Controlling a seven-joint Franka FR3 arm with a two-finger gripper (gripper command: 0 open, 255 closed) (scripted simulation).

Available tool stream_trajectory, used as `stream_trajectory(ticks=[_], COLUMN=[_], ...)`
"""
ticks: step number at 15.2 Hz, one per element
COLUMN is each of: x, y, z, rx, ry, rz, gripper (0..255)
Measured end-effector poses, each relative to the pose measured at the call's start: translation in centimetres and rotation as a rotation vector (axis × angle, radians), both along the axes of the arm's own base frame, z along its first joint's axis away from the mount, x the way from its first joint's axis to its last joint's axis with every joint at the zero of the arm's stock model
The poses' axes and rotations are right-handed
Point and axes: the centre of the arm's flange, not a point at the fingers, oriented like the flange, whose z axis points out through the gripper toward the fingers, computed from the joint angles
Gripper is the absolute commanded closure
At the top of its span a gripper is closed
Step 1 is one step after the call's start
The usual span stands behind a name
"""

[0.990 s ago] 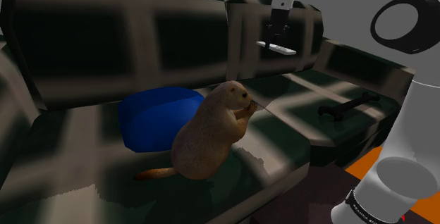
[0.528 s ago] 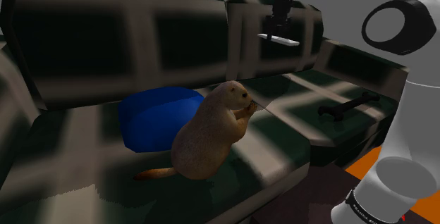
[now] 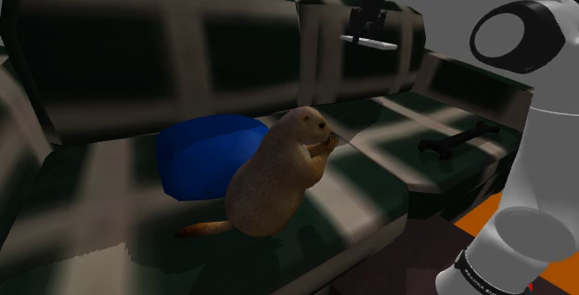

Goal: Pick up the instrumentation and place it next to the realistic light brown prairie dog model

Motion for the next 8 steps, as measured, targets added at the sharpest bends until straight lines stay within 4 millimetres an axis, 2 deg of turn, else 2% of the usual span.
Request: stream_trajectory(ticks=[7,8], x=[-4.1,-4.7], y=[7.8,9.2], z=[0.8,0.5], rx=[0.001,0.0], ry=[-0.001,-0.001], rz=[0.0,0.001], gripper=[255,255])
